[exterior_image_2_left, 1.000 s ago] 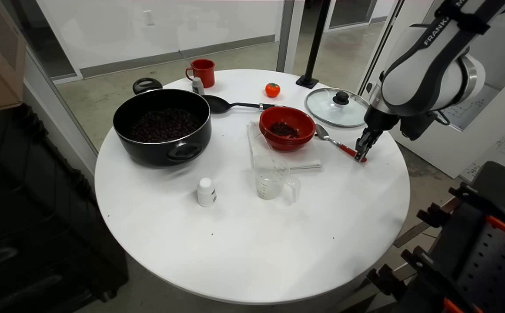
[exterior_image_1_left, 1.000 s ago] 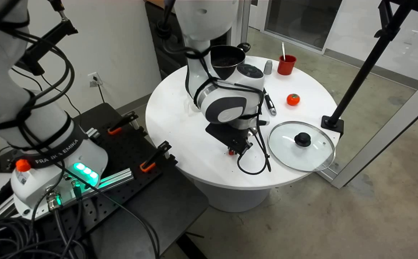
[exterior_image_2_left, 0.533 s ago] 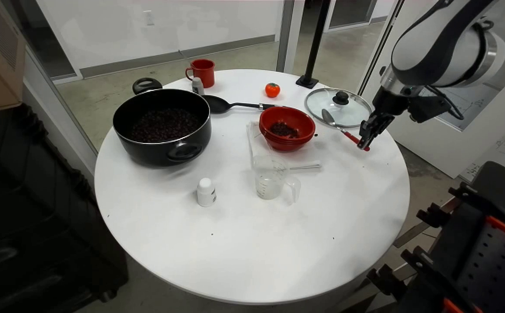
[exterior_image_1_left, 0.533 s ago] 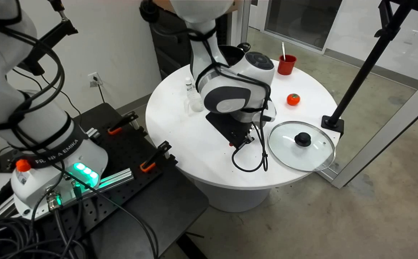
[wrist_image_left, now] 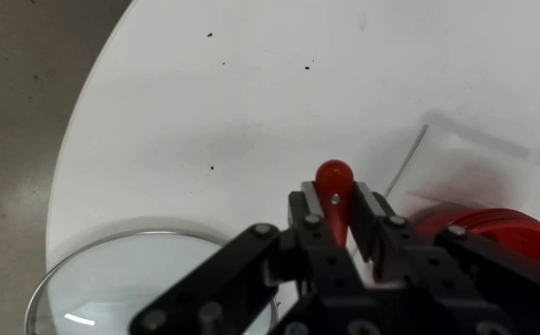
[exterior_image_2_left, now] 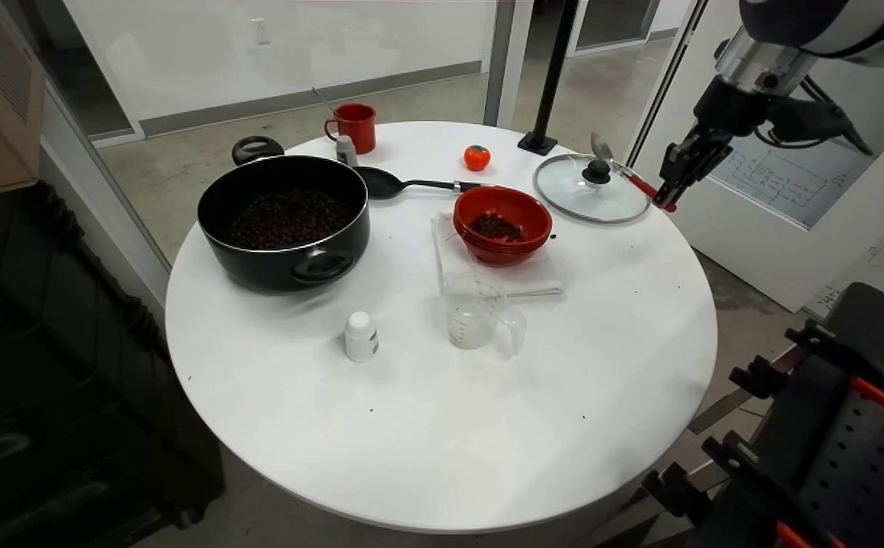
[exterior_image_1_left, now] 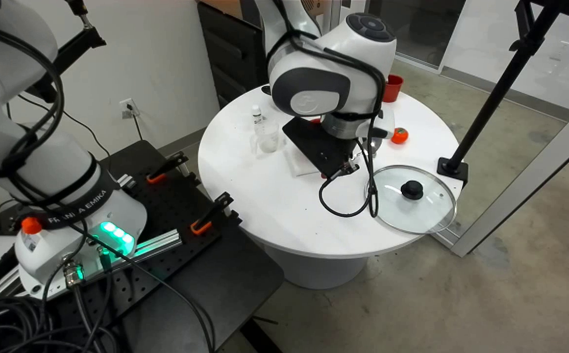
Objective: Use the small spoon on the table to scoop some beans out of the red bowl into the jar
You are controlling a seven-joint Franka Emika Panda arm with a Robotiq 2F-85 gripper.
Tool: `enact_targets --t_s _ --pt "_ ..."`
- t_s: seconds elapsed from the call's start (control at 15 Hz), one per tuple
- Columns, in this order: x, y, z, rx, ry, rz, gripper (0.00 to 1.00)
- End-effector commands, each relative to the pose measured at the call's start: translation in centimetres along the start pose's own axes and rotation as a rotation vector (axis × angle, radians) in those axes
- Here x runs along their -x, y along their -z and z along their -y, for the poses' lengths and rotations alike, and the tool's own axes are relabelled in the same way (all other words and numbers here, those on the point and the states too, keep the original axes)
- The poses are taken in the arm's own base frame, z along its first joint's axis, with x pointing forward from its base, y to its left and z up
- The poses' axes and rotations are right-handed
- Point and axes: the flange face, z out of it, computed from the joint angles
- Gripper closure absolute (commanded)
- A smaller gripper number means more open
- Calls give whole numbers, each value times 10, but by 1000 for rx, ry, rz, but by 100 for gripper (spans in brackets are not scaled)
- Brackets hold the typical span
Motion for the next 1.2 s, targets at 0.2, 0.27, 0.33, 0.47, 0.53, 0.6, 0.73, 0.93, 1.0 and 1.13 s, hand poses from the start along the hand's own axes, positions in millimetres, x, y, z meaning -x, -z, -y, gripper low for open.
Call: enact_targets --t_s 0.2,0.27,0.33,0.47,0.53,0.6,0.73,0.93,1.0,1.13 --pt "-10 68 47 86 140 62 95" --pt "-12 75 55 98 170 81 95" --pt "-13 82 65 114 197 98 95" --pt "-14 91 81 139 250 138 95" --pt "-15 94 87 154 271 158 95" --pt "-16 95 92 172 291 184 95" --pt "-16 92 99 203 320 242 95" --pt "-14 84 110 229 367 297 95" --pt "-14 82 113 231 384 304 95" --pt "-18 80 122 248 413 276 95"
